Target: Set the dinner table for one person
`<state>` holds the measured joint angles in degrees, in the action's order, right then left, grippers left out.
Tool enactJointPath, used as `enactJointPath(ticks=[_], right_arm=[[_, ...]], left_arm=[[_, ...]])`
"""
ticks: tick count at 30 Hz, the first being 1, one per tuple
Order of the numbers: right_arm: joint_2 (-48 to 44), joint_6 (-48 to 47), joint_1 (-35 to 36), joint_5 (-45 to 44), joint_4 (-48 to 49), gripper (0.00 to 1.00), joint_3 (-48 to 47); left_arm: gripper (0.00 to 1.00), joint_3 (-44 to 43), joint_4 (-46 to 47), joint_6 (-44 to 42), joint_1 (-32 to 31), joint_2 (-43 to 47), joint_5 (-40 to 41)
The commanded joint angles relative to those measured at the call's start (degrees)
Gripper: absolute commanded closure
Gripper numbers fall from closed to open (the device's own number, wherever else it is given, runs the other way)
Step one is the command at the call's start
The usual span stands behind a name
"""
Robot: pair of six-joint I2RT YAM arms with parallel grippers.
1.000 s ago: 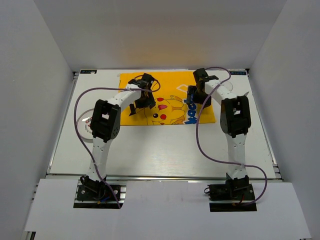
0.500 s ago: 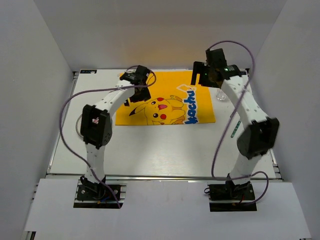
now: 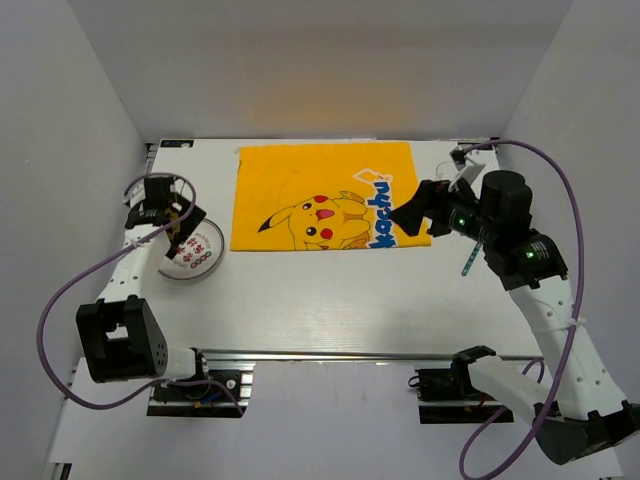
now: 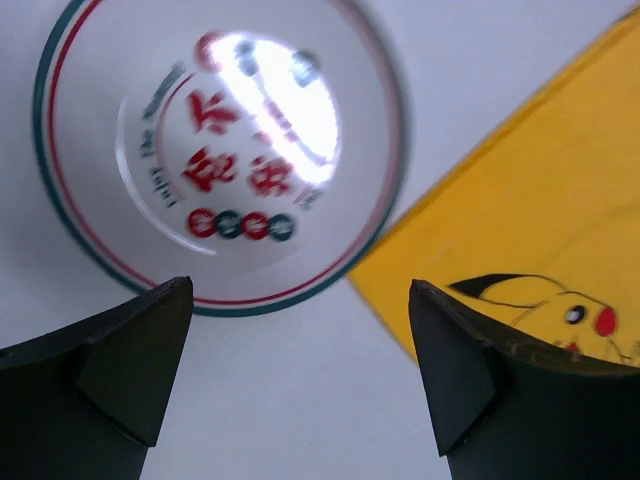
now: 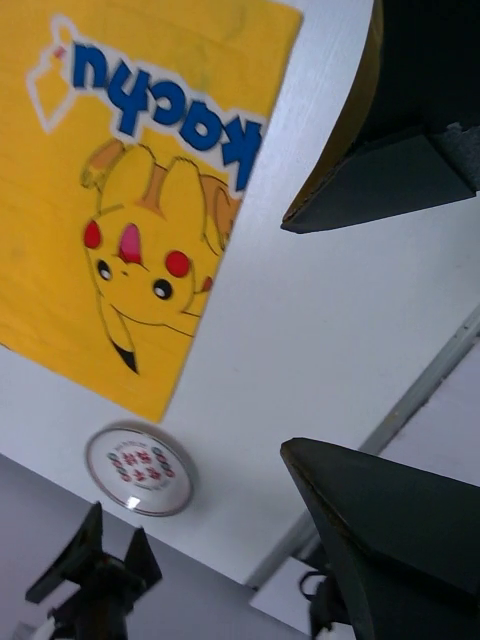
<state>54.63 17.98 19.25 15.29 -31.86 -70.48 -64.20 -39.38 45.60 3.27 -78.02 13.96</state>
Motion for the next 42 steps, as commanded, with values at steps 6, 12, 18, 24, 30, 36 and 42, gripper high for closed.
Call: enactJointPath(ticks=[6,12,18,24,30,36,42], right_arm=[[-4.01,-1.36,-0.17,12.92,1.45,0.11,6.58],[-4.18,-1.19,-0.17,14.33,3.11,0.11,9.57],[-3.92,0.83,0.00,16.87,6.45,0.11,11.67],[-3.48,2.32,0.00,21.62,9.18,0.11,12.56],[-3.39,2.41,0.00,22.50,10.41,0.11,13.70],[-3.57,3.47,0.09,24.88,12.61,0.11,15.02],[-3.30,3.73,0.00,25.93,13.04,0.11,13.96]], left_arm=[[0.02,14.98,11.44,6.34,12.45,3.23,-18.08],[0.02,20.08,10.03,8.18,16.24,9.54,-12.49],[0.02,22.54,10.87,8.36,19.23,8.85,-11.74],[0.04,26.85,15.73,12.92,21.69,6.48,-13.87],[0.07,29.31,19.24,13.98,22.22,5.52,-13.69],[0.14,31.42,24.51,17.32,22.22,1.12,-13.87],[0.19,31.95,27.86,18.56,22.22,-2.31,-13.69]])
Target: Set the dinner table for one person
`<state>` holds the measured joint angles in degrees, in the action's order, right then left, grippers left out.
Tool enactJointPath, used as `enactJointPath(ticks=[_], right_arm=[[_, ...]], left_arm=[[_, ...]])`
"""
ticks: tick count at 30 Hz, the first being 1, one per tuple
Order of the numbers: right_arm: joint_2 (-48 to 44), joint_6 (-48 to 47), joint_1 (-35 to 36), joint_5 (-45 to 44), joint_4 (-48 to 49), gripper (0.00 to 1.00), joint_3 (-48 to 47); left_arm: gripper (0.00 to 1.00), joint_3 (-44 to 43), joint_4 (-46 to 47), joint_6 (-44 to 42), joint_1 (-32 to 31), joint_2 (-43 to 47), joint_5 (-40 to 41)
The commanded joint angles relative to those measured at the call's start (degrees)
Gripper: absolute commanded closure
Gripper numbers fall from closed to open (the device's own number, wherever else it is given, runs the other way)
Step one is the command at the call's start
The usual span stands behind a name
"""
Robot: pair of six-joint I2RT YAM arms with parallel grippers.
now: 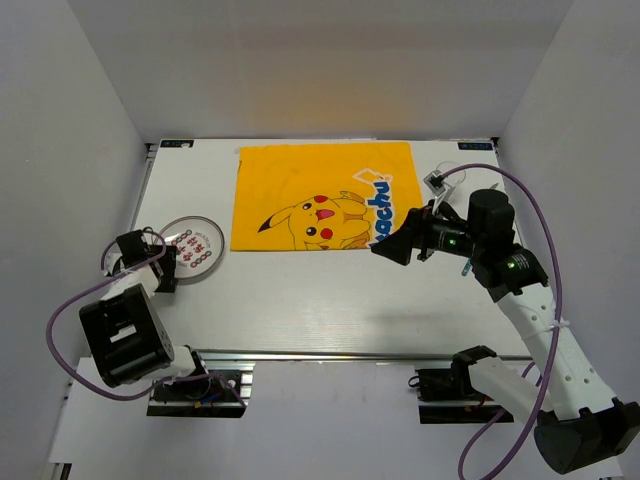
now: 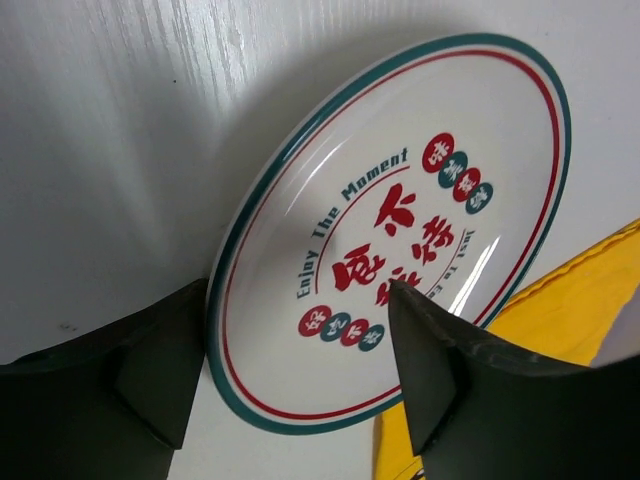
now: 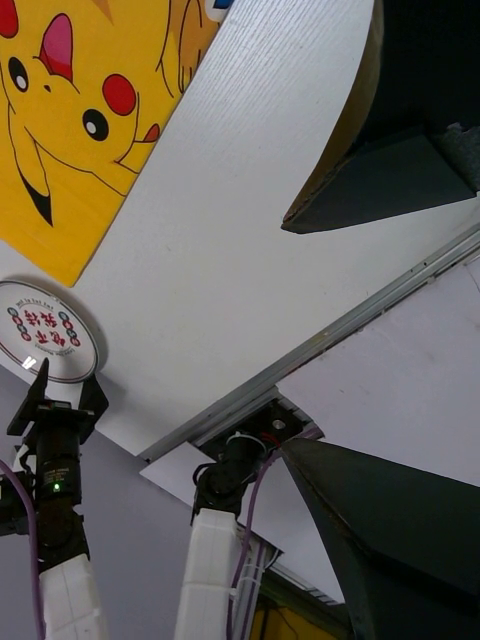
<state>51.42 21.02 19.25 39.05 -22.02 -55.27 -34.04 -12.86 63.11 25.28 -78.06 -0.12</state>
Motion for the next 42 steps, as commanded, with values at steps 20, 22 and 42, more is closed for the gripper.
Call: enactJointPath(ticks=[20,22,42], right_arm=[[-2.20,1.40,-0.08,-0.29,2.51,0.11,-1.69],[-2.02,1.05,-0.08,-0.37,2.33,0.11,-2.12],[-4.57,0.34,-0.35,-8.19,-1.36,0.11,-4.15]], left_arm=[[1.00,-1.37,-1.46,1.75,0.21,-9.04,-1.90],[1.00,-2.16,-1.03,1.40,0.21,-7.29,-2.34],[1.00,-12.70,33.41,-0.35,-7.24,-3.62,-29.72]])
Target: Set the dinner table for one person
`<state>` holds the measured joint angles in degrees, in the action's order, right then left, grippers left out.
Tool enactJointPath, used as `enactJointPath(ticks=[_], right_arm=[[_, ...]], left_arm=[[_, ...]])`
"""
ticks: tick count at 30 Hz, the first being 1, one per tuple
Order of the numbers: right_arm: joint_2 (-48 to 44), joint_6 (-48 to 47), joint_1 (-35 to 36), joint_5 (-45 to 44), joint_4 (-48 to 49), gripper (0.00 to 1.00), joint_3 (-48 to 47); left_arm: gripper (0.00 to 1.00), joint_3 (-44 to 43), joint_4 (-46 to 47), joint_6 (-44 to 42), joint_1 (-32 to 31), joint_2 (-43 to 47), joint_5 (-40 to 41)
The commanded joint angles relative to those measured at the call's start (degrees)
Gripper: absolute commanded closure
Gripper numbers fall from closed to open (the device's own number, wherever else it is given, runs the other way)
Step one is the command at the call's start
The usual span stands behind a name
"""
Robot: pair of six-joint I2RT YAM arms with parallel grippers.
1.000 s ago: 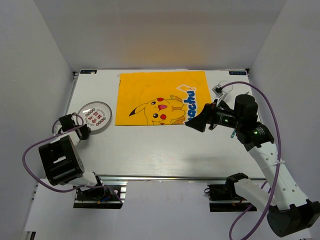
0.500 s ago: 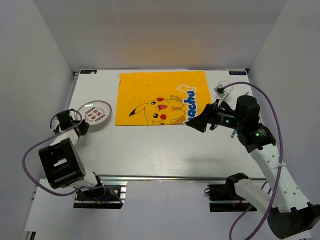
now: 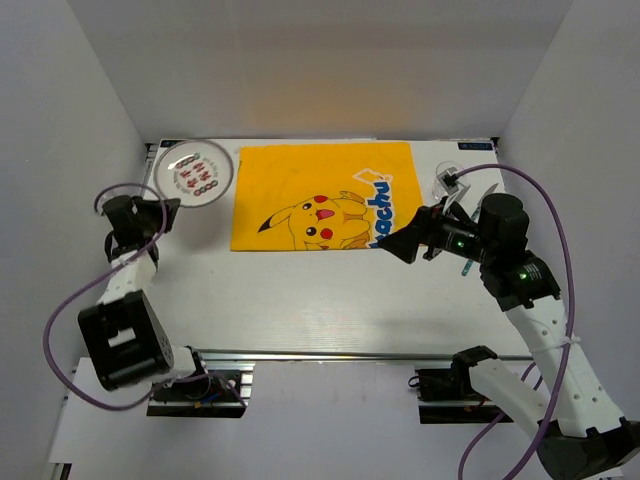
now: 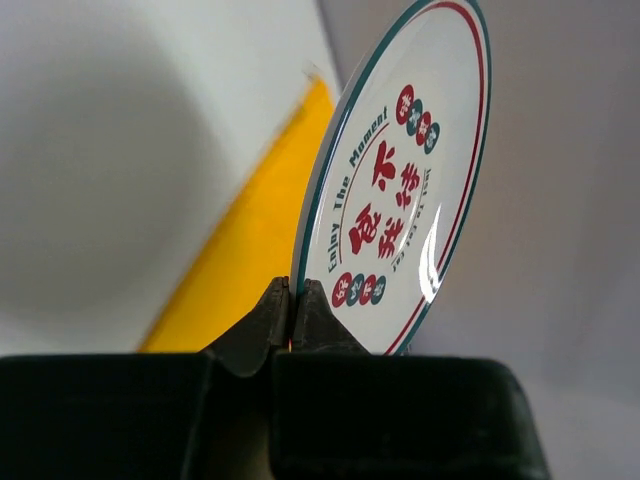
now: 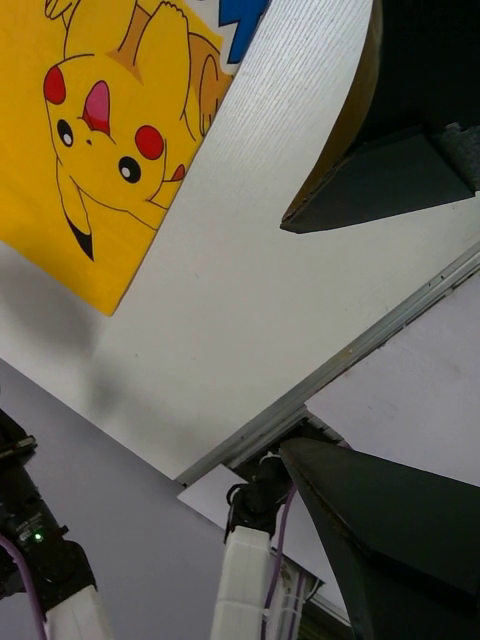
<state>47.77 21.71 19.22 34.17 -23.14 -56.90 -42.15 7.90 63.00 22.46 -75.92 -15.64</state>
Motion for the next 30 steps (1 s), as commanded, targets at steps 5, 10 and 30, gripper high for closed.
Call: enactJointPath(ticks=[5,10,30], right_arm=[[-0.31,0.52,-0.15,-7.71,-0.16,0.11,-2.60],[-0.31,0.35,-0.33,-9.47,-2.00,0.11,-3.48],[-0.13,-2.20,-0.33,-10.71,-6.31,0.11,-3.48]], left_arm=[[1.00,-22.95,11.98,-3.58,-20.39,-23.46,-19.96],[1.00,-35.18,11.60,-4.30,-29.04,-37.95,-18.64],[1.00,-41.52,1.24,-11.67,-36.87,-47.57,-9.23]])
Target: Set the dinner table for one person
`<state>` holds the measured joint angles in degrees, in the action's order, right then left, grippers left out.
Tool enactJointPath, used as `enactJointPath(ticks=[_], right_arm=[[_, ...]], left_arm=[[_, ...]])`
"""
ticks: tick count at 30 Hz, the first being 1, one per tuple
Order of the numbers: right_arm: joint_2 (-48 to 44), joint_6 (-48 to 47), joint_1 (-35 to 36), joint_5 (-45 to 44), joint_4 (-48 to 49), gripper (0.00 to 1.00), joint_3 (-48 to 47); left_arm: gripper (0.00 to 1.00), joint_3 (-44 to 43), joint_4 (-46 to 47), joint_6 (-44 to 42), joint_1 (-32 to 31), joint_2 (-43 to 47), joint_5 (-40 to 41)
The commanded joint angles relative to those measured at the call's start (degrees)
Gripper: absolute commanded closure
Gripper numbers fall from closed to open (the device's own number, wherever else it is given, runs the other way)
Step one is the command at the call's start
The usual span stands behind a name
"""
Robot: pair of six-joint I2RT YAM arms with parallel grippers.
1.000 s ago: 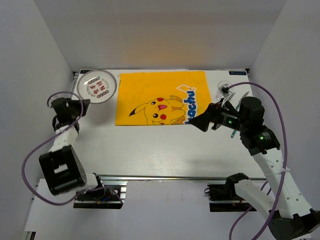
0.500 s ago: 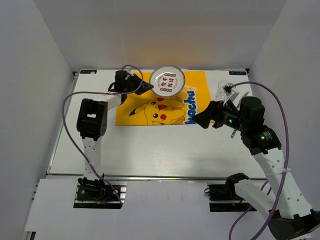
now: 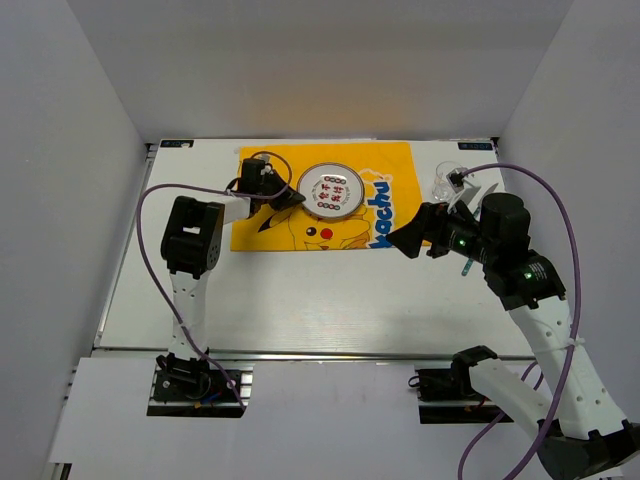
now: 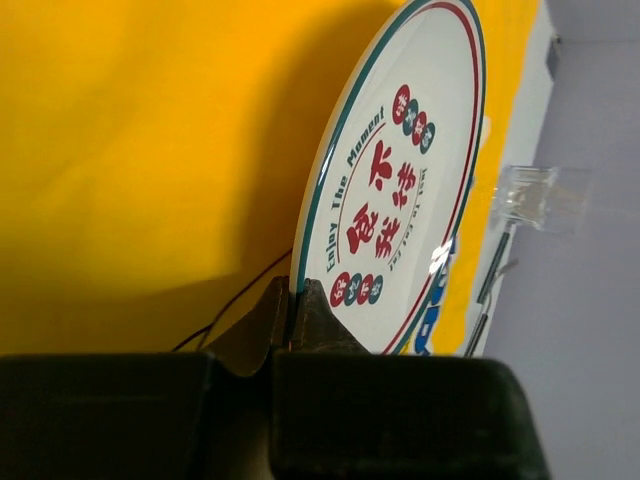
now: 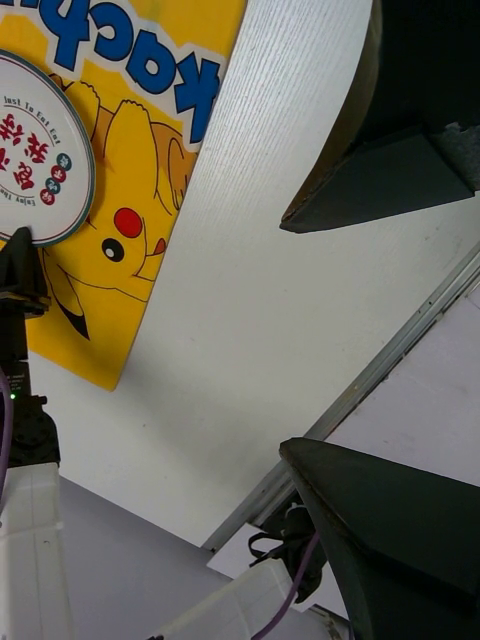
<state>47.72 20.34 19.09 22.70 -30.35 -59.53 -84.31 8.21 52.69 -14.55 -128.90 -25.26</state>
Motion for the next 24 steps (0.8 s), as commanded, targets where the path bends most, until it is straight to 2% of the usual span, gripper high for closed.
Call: enactJointPath(ticks=[1,11,15,16,17,19,21,24], right_arm=[[-0.09,-0.74,-0.11,0.94,0.90,0.11,-0.77],[-0.35,-0.65,-0.19,1.47,1.26,0.11,-0.24],[-0.18,-0.65,-0.19,1.74,1.61,0.11,0.29],[-0.18,-0.65,-0.11,1.82,1.78,0.11,0.46],[0.00,-0.56,-0.11,1.82,1.87,0.11,0.73],[0.35,-0.39,-0.19,2.00,2.48,0.11,1.08],[0.79,-0.04,-0.11,2.00,3.36,0.11,1.52],[1.93,0.84,-0.20,1.65,4.94,0.11,2.31]], left_arm=[[1.00,0.64,0.76,-1.44,0.13,5.41,0.38],[1.00,0.64,-1.26,-1.45,0.13,4.62,-0.24],[0.61,0.99,-2.58,-1.71,0.13,5.85,1.35],[0.55,1.08,-3.45,-1.71,0.13,6.29,1.87],[0.33,1.69,-3.64,-1.97,0.13,7.34,2.57],[0.22,2.22,-4.34,-2.24,0.13,8.66,3.54],[0.02,2.75,-5.30,-2.85,0.13,10.94,4.95],[0.02,1.53,-7.85,-4.43,0.13,13.32,7.14]])
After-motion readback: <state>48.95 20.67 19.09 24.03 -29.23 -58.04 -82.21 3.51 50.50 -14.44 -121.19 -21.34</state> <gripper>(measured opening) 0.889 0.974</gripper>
